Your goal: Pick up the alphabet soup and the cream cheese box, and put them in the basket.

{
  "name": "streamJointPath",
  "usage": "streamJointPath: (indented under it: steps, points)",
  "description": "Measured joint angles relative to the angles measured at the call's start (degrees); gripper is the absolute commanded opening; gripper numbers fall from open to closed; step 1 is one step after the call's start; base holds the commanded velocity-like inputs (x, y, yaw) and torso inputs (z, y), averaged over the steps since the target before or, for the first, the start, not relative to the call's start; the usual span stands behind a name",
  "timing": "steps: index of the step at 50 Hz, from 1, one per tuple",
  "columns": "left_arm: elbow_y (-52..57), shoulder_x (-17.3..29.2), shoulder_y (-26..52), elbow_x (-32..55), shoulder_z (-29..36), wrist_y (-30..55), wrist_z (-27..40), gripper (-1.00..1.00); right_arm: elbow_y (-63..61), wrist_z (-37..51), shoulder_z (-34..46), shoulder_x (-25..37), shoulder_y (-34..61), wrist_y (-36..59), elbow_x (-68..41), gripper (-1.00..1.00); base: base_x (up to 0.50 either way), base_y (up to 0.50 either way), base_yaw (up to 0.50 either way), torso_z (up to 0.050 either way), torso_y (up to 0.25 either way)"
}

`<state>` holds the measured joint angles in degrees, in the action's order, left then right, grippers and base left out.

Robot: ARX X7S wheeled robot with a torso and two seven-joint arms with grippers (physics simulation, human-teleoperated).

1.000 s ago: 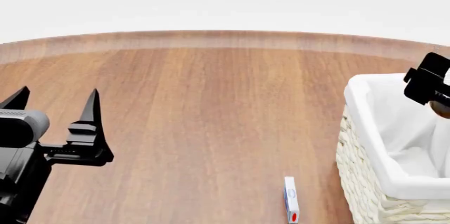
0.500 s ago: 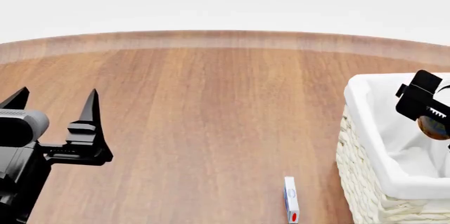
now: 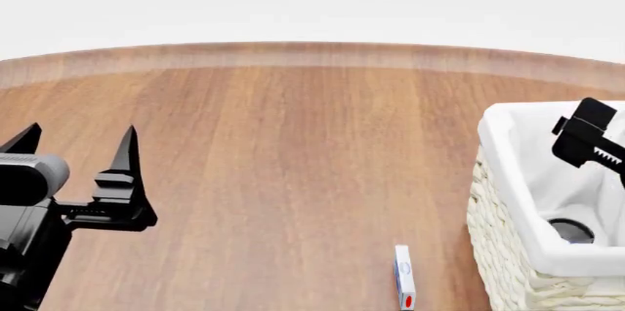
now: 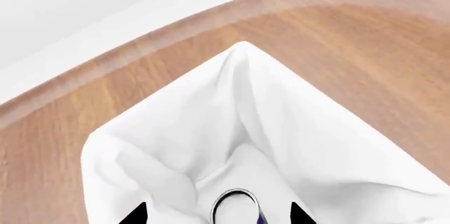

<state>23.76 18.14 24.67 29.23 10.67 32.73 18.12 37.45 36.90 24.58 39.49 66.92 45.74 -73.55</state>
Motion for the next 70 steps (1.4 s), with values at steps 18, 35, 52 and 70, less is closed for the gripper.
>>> streamJointPath:
  steps: [18, 35, 52, 70]
  points:
    - [-0.1, 0.4, 0.0, 0.4, 0.0, -0.2, 0.3, 1.0, -3.5, 1.7, -0.7, 0.9, 0.8, 0.3, -0.1, 1.0, 0.0, 0.0, 0.0, 0.0, 0.0]
    - [-0.2, 0.6, 0.2, 0.7, 0.2, -0.4, 0.5, 1.0, -18.7, -2.1, 2.7, 0.7, 9.2, 0.4, 3.7, 1.0, 0.0, 0.0, 0.0, 0.0, 0.001]
    - [0.1, 0.6, 0.3, 0.8, 0.8, -0.3, 1.0, 1.0, -15.2, -14.0, 12.7, -9.1, 15.2, -1.3, 11.8, 1.0, 0.0, 0.0, 0.0, 0.0, 0.0]
    - [0.8, 0.8, 0.9, 1.6, 1.0, 0.4, 1.5, 1.0, 11.2, -28.2, 21.1, -26.5, 18.2, -12.4, 21.8, 1.0, 0.0, 0.0, 0.0, 0.0, 0.0]
